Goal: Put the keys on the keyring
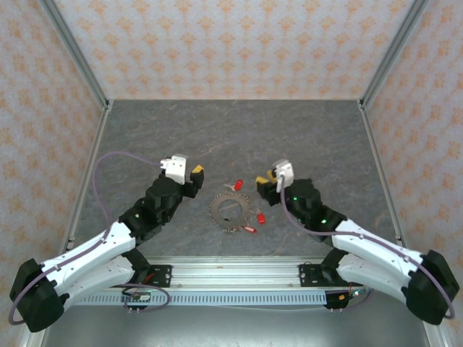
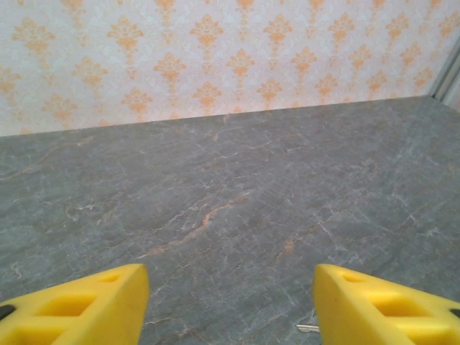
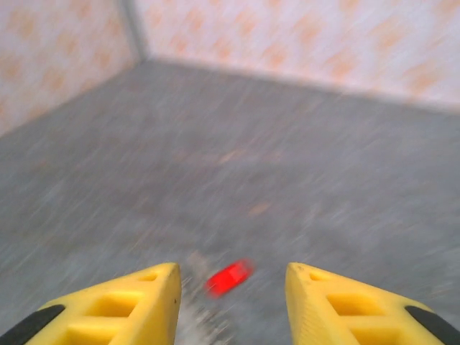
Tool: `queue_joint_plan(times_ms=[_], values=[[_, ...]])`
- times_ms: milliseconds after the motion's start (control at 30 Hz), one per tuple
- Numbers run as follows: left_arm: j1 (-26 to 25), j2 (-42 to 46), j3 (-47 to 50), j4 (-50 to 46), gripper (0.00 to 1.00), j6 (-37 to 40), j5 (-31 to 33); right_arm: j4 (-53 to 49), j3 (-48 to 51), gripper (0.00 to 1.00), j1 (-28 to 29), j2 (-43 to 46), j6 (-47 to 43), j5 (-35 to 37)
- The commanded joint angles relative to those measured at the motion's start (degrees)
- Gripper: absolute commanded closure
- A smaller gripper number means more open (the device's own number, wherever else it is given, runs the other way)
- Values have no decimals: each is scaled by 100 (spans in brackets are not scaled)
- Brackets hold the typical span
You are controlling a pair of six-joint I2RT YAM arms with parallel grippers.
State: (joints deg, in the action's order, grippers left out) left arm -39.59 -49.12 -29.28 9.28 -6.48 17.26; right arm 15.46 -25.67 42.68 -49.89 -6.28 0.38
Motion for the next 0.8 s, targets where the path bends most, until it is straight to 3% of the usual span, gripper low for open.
queue_joint_plan(times_ms=[0, 133, 367, 533, 633, 767], values=[[81, 76, 36, 67, 35, -58, 413, 388, 0, 56, -428, 163, -973, 1717], [210, 111, -24, -129, 33, -1, 557, 587, 168, 54, -1192, 13, -1060, 2086], [843, 483, 86, -585, 28, 76, 449, 717, 520, 52, -2433, -514, -464, 1378], [1430, 683, 251, -762, 26, -1, 223, 873, 182, 52, -2590, -1537, -382, 1241], [1725, 711, 223, -920, 26, 13, 68, 844, -89, 52, -2580, -1763, -357, 778], [2016, 652, 127, -1106, 24, 153, -26, 1153, -81, 49, -2680, -2146, -190, 1341]])
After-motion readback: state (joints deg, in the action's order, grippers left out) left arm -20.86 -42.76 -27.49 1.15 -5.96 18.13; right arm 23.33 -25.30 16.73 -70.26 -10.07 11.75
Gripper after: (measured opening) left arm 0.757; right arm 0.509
